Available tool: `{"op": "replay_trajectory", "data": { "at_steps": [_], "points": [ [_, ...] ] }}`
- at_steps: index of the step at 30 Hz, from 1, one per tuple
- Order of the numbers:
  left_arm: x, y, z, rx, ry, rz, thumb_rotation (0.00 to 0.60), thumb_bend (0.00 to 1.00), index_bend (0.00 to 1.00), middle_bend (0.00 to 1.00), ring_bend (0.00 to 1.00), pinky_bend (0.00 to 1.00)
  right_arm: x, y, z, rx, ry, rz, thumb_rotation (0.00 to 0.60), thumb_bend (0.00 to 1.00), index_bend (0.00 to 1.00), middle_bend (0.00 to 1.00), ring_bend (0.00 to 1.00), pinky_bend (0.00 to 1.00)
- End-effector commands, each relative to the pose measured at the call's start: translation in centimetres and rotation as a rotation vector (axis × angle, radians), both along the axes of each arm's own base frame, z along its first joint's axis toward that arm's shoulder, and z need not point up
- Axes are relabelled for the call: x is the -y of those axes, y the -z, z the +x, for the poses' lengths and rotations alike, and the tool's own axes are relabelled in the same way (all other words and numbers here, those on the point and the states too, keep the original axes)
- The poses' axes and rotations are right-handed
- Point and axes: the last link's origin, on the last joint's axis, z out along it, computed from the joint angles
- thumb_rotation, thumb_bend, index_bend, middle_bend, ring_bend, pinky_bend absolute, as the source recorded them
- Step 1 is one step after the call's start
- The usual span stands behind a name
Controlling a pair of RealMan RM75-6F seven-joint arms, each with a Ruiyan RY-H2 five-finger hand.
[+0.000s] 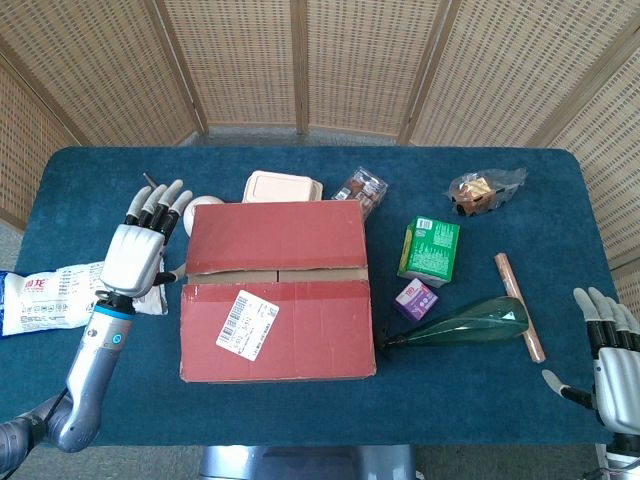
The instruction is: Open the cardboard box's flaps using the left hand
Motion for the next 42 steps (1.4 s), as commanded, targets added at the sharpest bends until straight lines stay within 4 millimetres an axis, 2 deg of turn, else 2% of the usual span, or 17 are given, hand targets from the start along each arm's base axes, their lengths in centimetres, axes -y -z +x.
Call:
{"op": "replay_trajectory", "data": {
  "at_steps": [1, 9, 17, 19, 20, 31, 35, 38, 42],
  "points": [
    [-0.3, 0.1, 0.2, -0.003, 0.004, 0.006, 0.600, 0.00, 0.00, 0.00, 0.00, 0.03, 0.0, 0.0, 0.0, -0.002, -0.001, -0.001, 0.600, 0.00, 0.00, 0.00, 0.00, 0.00],
    [-1.1, -0.1, 1.1, 0.023, 0.010, 0.022, 0.600, 0.00, 0.00, 0.00, 0.00, 0.03, 0.0, 0.0, 0.0, -0.001, 0.000, -0.003, 0.600, 0.00, 0.00, 0.00, 0.00, 0.00],
    [-1.9, -1.9, 2.1, 0.015, 0.046, 0.077, 0.600, 0.00, 0.00, 0.00, 0.00, 0.03, 0.0, 0.1, 0.0, -0.002, -0.002, 0.002, 0.600, 0.00, 0.00, 0.00, 0.00, 0.00],
    [-2.9, -3.0, 2.8, -0.016, 0.069, 0.116, 0.600, 0.00, 0.00, 0.00, 0.00, 0.03, 0.0, 0.3, 0.0, -0.006, -0.002, 0.010, 0.600, 0.00, 0.00, 0.00, 0.00, 0.00],
    [-4.1, -3.7, 3.7, -0.038, 0.077, 0.139, 0.600, 0.00, 0.00, 0.00, 0.00, 0.04, 0.0, 0.4, 0.0, -0.009, -0.001, 0.016, 0.600, 0.00, 0.00, 0.00, 0.00, 0.00],
    [-9.4, -5.8, 6.8, -0.132, 0.045, 0.212, 0.600, 0.00, 0.00, 0.00, 0.00, 0.05, 0.2, 0.5, -0.2, -0.009, 0.009, 0.022, 0.600, 0.00, 0.00, 0.00, 0.00, 0.00],
    [-12.1, -5.3, 7.7, -0.184, 0.005, 0.221, 0.600, 0.00, 0.00, 0.00, 0.00, 0.05, 0.5, 0.8, -0.5, -0.021, 0.022, 0.030, 0.600, 0.00, 0.00, 0.00, 0.00, 0.00],
    [-13.4, -4.1, 8.5, -0.218, 0.001, 0.210, 0.600, 0.00, 0.00, 0.00, 0.00, 0.05, 0.6, 1.0, -0.5, -0.024, 0.027, 0.039, 0.600, 0.00, 0.00, 0.00, 0.00, 0.00],
    [-14.4, -2.0, 8.5, -0.274, -0.016, 0.191, 0.600, 0.00, 0.00, 0.00, 0.00, 0.06, 0.6, 1.1, -0.4, -0.027, 0.021, 0.039, 0.600, 0.00, 0.00, 0.00, 0.00, 0.00]
  ]
}}
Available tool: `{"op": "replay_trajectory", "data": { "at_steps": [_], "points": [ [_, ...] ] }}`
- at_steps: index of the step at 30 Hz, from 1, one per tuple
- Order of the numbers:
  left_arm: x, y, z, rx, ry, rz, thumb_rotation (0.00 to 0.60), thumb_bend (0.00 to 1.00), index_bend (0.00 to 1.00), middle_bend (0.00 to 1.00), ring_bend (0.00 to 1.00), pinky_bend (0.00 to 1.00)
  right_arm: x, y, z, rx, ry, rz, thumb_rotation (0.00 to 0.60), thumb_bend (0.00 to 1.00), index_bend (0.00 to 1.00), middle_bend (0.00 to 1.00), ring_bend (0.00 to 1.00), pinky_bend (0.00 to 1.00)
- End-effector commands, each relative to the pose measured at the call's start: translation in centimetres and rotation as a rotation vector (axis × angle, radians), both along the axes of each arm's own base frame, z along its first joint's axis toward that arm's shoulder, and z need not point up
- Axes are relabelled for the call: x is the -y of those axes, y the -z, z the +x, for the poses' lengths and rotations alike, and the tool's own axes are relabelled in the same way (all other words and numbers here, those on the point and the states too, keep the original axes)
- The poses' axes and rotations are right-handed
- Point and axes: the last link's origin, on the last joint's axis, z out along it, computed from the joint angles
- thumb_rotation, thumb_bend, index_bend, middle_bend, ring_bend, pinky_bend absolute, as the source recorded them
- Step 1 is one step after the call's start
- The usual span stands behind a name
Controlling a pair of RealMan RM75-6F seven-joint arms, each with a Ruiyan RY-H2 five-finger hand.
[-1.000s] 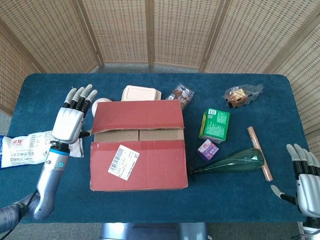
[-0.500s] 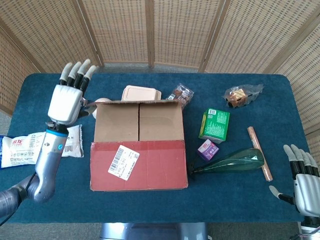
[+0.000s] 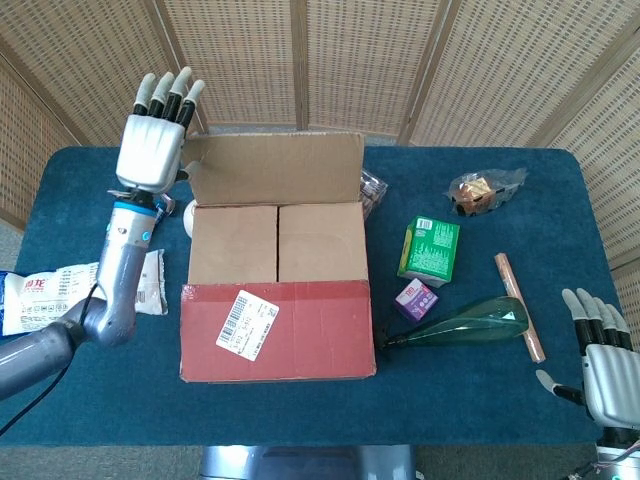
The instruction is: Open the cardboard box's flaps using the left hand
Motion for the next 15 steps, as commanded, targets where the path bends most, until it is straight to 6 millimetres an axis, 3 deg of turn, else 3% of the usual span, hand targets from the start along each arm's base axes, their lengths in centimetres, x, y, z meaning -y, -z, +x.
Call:
{"op": "replay_trajectory", "data": {
  "at_steps": [1, 7, 15],
  "points": [
    [-1.1, 2.8, 0.4, -0.046, -0.035, -0.039, 0.600, 0.00, 0.00, 0.00, 0.00, 0.07, -0.1, 0.0, 0.1, 0.002, -0.005, -0.003, 0.600, 0.00, 0.00, 0.00, 0.00, 0.00],
    [-1.2, 5.3, 0.1, -0.039, -0.059, -0.073, 0.600, 0.00, 0.00, 0.00, 0.00, 0.05, -0.2, -0.3, 0.1, 0.010, -0.009, -0.008, 0.600, 0.00, 0.00, 0.00, 0.00, 0.00],
    [0.0, 3.0, 0.6, 0.032, -0.011, -0.052, 0.600, 0.00, 0.00, 0.00, 0.00, 0.03, -0.1, -0.7, 0.0, 0.031, -0.010, -0.009, 0.600, 0.00, 0.00, 0.00, 0.00, 0.00]
  ]
}}
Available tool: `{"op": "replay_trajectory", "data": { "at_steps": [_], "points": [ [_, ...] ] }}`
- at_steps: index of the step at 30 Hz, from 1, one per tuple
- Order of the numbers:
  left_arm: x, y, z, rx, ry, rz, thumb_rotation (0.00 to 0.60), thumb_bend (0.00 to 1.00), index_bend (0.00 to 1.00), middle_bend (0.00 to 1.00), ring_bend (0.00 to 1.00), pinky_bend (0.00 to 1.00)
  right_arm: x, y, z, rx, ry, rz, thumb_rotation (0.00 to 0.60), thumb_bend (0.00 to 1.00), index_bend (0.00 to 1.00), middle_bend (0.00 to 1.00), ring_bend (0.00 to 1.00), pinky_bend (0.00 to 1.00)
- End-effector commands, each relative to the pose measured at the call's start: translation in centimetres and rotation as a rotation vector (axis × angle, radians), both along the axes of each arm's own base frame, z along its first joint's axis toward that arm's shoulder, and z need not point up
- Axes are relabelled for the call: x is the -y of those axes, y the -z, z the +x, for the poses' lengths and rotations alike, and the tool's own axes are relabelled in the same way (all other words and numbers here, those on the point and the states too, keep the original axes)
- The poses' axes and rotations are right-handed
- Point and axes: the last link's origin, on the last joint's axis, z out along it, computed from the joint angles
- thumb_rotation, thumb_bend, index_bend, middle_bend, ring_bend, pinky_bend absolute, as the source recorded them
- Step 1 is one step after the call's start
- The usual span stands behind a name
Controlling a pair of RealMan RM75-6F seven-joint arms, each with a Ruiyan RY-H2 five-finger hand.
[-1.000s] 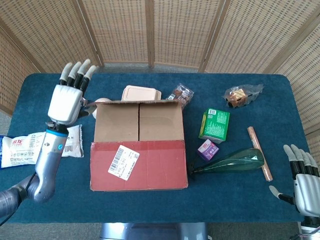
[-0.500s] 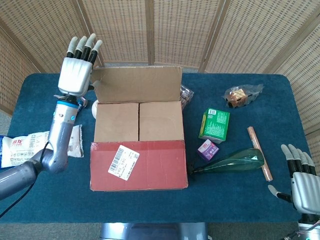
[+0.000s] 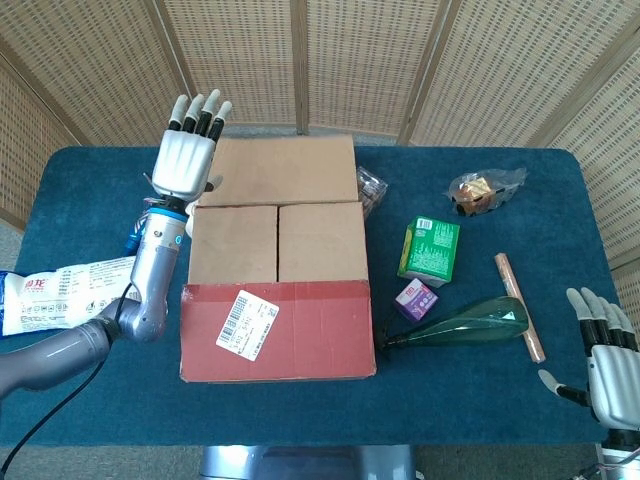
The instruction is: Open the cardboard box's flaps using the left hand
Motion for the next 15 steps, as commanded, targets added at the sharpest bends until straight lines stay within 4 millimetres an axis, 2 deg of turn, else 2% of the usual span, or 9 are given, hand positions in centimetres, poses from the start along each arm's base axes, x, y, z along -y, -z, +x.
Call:
{"op": "replay_trajectory", "data": {
  "at_steps": [1, 8, 12, 15],
  "points": [
    [1.0, -1.4, 0.1, 0.057, 0.022, -0.021, 0.600, 0.00, 0.00, 0.00, 0.00, 0.03, 0.0, 0.0, 0.0, 0.006, -0.002, 0.004, 0.600, 0.00, 0.00, 0.00, 0.00, 0.00],
    [3.7, -4.1, -1.8, 0.057, -0.157, -0.223, 0.600, 0.00, 0.00, 0.00, 0.00, 0.02, -0.1, 0.1, 0.3, 0.004, -0.014, 0.012, 0.600, 0.00, 0.00, 0.00, 0.00, 0.00],
    [4.6, -5.0, -2.5, 0.030, -0.160, -0.292, 0.600, 0.00, 0.00, 0.00, 0.00, 0.05, -0.2, 0.1, 0.4, 0.001, -0.016, 0.011, 0.600, 0.00, 0.00, 0.00, 0.00, 0.00],
    [5.7, -5.4, -3.7, 0.029, -0.146, -0.351, 0.600, 0.00, 0.00, 0.00, 0.00, 0.09, -0.2, 0.2, 0.4, -0.005, -0.016, 0.011, 0.600, 0.00, 0.00, 0.00, 0.00, 0.00]
  ]
}}
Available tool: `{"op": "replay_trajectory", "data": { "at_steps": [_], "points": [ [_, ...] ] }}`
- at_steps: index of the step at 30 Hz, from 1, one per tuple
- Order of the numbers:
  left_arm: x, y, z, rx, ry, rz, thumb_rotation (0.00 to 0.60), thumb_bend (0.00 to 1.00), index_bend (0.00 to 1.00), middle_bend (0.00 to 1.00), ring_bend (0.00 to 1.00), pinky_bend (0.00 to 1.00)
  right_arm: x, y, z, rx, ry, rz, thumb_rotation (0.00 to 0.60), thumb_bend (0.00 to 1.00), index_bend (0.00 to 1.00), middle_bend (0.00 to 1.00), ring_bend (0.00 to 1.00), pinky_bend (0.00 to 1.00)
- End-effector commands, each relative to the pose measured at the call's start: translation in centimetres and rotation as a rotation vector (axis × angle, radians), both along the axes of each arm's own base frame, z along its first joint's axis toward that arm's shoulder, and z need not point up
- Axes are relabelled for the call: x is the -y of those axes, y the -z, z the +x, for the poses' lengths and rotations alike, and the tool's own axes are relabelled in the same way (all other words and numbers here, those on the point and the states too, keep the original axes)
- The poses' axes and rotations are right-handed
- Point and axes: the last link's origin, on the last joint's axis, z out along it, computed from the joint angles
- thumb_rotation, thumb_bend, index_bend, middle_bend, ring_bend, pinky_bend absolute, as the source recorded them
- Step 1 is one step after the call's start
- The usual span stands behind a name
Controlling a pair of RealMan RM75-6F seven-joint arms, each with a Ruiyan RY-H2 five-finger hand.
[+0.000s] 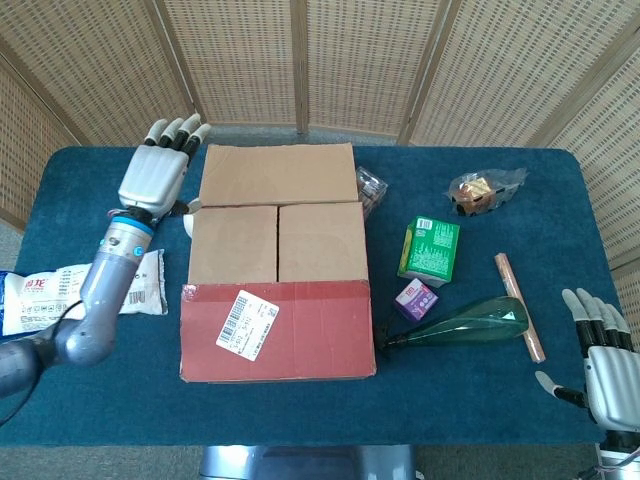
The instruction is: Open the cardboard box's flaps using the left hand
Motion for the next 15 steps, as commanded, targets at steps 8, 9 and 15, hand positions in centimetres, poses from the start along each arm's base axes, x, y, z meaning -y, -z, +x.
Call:
{"op": "replay_trajectory", "data": {
  "at_steps": [8, 9, 15],
  "points": [
    [5.9, -0.6, -4.2, 0.044, 0.017, -0.271, 0.600, 0.00, 0.00, 0.00, 0.00, 0.15, 0.1, 0.3, 0.0, -0.014, 0.003, 0.000, 0.600, 0.00, 0.00, 0.00, 0.00, 0.00],
    [6.7, -0.3, -4.2, 0.055, 0.021, -0.302, 0.600, 0.00, 0.00, 0.00, 0.00, 0.16, 0.1, 0.4, 0.0, -0.017, 0.002, 0.002, 0.600, 0.00, 0.00, 0.00, 0.00, 0.00],
    [9.6, 0.0, -4.0, 0.124, 0.047, -0.408, 0.600, 0.00, 0.00, 0.00, 0.00, 0.20, 0.0, 0.7, 0.1, -0.028, -0.001, 0.006, 0.600, 0.00, 0.00, 0.00, 0.00, 0.00]
  ]
}}
